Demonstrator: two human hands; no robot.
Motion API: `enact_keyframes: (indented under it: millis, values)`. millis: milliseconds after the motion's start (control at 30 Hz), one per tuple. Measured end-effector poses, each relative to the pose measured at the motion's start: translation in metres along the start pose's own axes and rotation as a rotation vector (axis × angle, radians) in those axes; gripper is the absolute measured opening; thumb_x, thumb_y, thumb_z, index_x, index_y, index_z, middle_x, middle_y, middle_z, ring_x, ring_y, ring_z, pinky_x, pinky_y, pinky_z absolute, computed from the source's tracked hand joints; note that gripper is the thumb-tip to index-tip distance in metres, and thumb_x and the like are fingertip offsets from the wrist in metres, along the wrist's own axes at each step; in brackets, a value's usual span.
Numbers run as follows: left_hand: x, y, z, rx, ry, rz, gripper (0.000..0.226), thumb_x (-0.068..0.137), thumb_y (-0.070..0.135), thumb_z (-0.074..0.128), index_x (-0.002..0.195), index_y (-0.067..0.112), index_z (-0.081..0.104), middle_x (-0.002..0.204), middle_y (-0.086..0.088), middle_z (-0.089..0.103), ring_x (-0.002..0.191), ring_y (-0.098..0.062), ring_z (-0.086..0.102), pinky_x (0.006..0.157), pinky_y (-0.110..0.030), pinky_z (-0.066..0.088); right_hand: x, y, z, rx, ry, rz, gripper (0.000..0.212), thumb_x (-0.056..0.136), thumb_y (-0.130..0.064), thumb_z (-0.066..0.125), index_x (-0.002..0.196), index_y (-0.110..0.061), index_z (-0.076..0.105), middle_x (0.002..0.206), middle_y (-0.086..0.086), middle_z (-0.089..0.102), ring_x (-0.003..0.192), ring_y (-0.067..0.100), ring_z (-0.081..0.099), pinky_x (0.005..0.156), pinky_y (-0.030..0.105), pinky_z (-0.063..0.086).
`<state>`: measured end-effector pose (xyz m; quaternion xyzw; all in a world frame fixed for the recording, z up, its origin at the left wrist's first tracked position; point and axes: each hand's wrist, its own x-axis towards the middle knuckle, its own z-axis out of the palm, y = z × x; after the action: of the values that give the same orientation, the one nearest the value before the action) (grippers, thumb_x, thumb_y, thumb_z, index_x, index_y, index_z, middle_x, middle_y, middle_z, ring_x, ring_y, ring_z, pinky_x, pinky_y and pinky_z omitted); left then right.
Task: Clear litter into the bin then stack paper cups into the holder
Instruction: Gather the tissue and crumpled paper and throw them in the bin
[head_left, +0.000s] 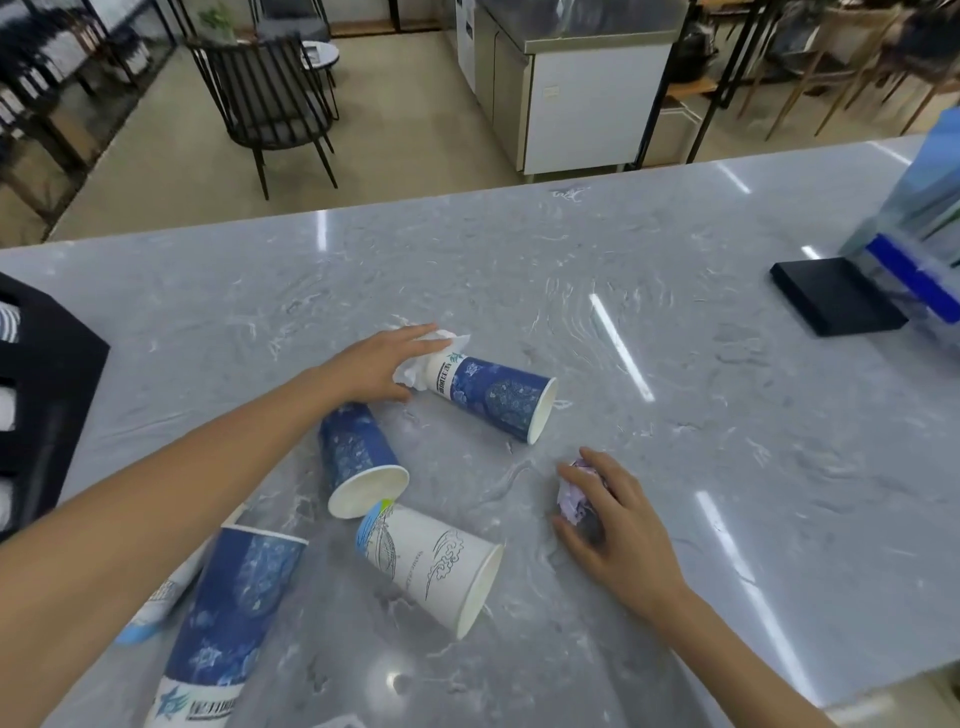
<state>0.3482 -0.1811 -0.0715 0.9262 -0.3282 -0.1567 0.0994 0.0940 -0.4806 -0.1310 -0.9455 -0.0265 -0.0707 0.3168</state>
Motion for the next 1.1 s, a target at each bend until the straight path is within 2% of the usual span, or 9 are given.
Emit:
enact_keyframes:
  millis: [133,333,467,533,600,700,833,967,1100]
  values:
    - [0.016,-0.011,0.007,-0.026,0.022,-0.038,0.087,0.084,0.021,0.079,0.156,0.028,0.031,0.166,-0.001,0.023,0.152,-0.022,0.025,0.122,-0.04,0.025,0.009,0.003,0.004,0.048,-0.017,0.011,0.047,0.089,-0.032,0.076,0.134,-0.027,0.061,0.152,-0.003,0.047,0.145,0.014,0.041,0.11,0.025,0.043]
    - [0.033,-0.024,0.012,-0.114,0.046,-0.116,0.064,0.084,0.03,0.079,0.142,0.02,0.055,0.16,-0.005,0.038,0.146,-0.025,0.037,0.121,-0.046,0.028,0.017,0.005,0.009,0.098,-0.023,0.034,0.045,0.09,-0.029,0.075,0.132,-0.028,0.062,0.151,-0.004,0.048,0.146,0.009,0.038,0.11,0.019,0.037]
    - [0.035,-0.025,0.011,-0.153,0.119,-0.135,0.042,0.077,0.03,0.083,0.114,0.016,0.069,0.122,-0.007,0.067,0.109,-0.026,0.063,0.095,-0.044,0.051,0.024,0.005,0.011,0.151,-0.011,0.04,0.042,0.088,-0.022,0.077,0.128,-0.026,0.065,0.147,-0.003,0.051,0.141,0.008,0.043,0.107,0.022,0.044]
    - [0.032,-0.027,0.01,-0.147,0.165,-0.154,0.033,0.075,0.029,0.083,0.102,0.016,0.068,0.104,-0.005,0.068,0.095,-0.026,0.064,0.083,-0.041,0.053,0.028,0.005,0.012,0.18,0.011,0.03,0.04,0.086,-0.016,0.078,0.125,-0.023,0.068,0.143,-0.001,0.053,0.136,0.013,0.05,0.104,0.03,0.05]
    - [0.026,-0.029,0.008,-0.155,0.201,-0.154,0.025,0.077,0.027,0.08,0.096,0.018,0.067,0.098,-0.002,0.068,0.091,-0.025,0.063,0.079,-0.039,0.053,0.031,0.004,0.014,0.199,0.026,0.015,0.039,0.085,-0.012,0.078,0.122,-0.021,0.07,0.14,0.001,0.055,0.131,0.017,0.053,0.102,0.034,0.052]
    - [0.014,-0.033,0.003,-0.219,0.253,-0.158,0.03,0.077,0.024,0.079,0.105,0.028,0.068,0.108,0.007,0.068,0.093,-0.017,0.061,0.079,-0.032,0.047,0.036,0.0,0.015,0.224,0.058,0.002,0.037,0.084,-0.011,0.079,0.119,-0.021,0.071,0.138,0.0,0.056,0.13,0.017,0.055,0.102,0.031,0.051]
    - [-0.021,-0.031,-0.016,-0.236,0.352,-0.175,0.043,0.08,0.027,0.079,0.12,0.032,0.067,0.124,0.008,0.067,0.099,-0.01,0.057,0.084,-0.026,0.043,0.033,-0.017,0.006,0.224,0.047,-0.051,0.041,0.085,-0.011,0.078,0.122,-0.025,0.069,0.137,-0.003,0.056,0.129,0.013,0.056,0.102,0.012,0.043]
    - [-0.044,-0.017,-0.025,-0.216,0.396,-0.164,0.044,0.082,0.027,0.078,0.124,0.033,0.067,0.116,0.003,0.067,0.096,-0.009,0.055,0.083,-0.024,0.041,0.03,-0.029,-0.001,0.212,0.029,-0.087,0.046,0.083,-0.007,0.078,0.123,-0.027,0.068,0.135,-0.003,0.056,0.126,0.011,0.057,0.097,0.007,0.041]
    - [-0.053,0.003,-0.023,-0.246,0.391,-0.152,0.041,0.083,0.024,0.078,0.122,0.029,0.069,0.11,0.003,0.066,0.101,-0.017,0.06,0.086,-0.03,0.046,0.026,-0.035,-0.007,0.254,0.051,-0.082,0.043,0.086,-0.012,0.077,0.123,-0.032,0.066,0.134,-0.006,0.055,0.124,0.005,0.055,0.093,0.008,0.045]
